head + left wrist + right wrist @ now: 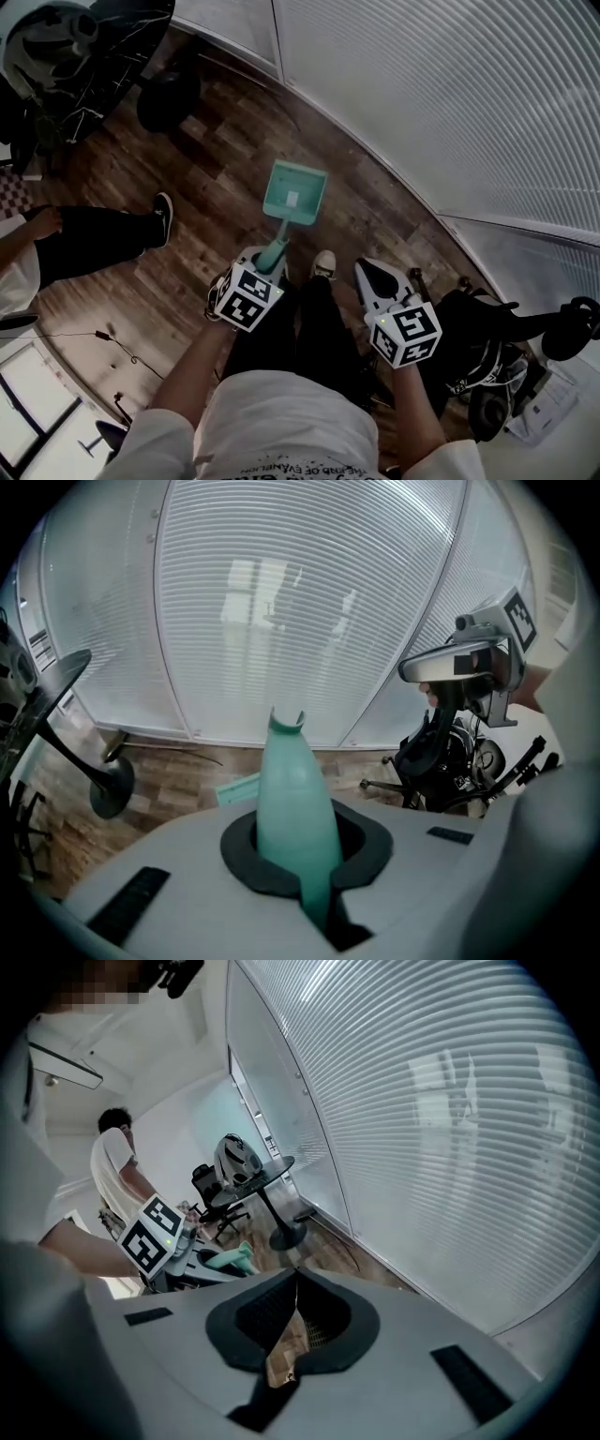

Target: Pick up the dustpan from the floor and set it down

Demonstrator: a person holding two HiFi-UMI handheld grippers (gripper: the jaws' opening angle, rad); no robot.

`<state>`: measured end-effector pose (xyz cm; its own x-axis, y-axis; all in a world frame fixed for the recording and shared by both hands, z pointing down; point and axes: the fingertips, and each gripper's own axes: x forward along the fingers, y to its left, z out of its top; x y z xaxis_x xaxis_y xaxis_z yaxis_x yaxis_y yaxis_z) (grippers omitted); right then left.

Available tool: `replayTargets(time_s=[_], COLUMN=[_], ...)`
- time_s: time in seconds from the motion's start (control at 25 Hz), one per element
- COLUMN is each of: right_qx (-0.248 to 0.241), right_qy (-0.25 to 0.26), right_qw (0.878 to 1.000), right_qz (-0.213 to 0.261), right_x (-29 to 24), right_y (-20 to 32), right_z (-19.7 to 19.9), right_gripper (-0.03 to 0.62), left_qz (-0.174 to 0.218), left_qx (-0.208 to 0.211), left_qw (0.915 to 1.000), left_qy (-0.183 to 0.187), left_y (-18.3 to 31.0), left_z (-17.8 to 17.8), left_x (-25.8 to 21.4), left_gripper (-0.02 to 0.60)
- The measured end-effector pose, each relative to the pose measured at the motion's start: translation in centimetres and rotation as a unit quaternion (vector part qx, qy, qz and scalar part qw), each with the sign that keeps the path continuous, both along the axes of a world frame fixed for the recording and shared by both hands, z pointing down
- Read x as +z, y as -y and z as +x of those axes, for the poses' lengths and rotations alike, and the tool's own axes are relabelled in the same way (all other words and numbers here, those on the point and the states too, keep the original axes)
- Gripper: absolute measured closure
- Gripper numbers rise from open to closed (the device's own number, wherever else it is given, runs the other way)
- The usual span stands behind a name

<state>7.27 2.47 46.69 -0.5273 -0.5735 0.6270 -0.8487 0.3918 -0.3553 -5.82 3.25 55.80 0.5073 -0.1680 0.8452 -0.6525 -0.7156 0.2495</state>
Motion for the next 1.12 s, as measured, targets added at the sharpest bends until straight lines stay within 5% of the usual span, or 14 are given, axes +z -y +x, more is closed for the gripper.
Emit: replayTargets(time_s=[1.12], right_qx=[0.029], right_qy=[0.011], right_qw=[0.999], right_qz=[-0.032], right_x=[8.9], right_y=[1.5], right_z=[-0.6], right_gripper=[0.568], left_qz=[-0.016], left_qx=[-0.010], left_qw=[0.9998], left_qy=[-0.002], left_y=[3.2], left_z=[1.7], left_x=[12.6], left_gripper=[0.558])
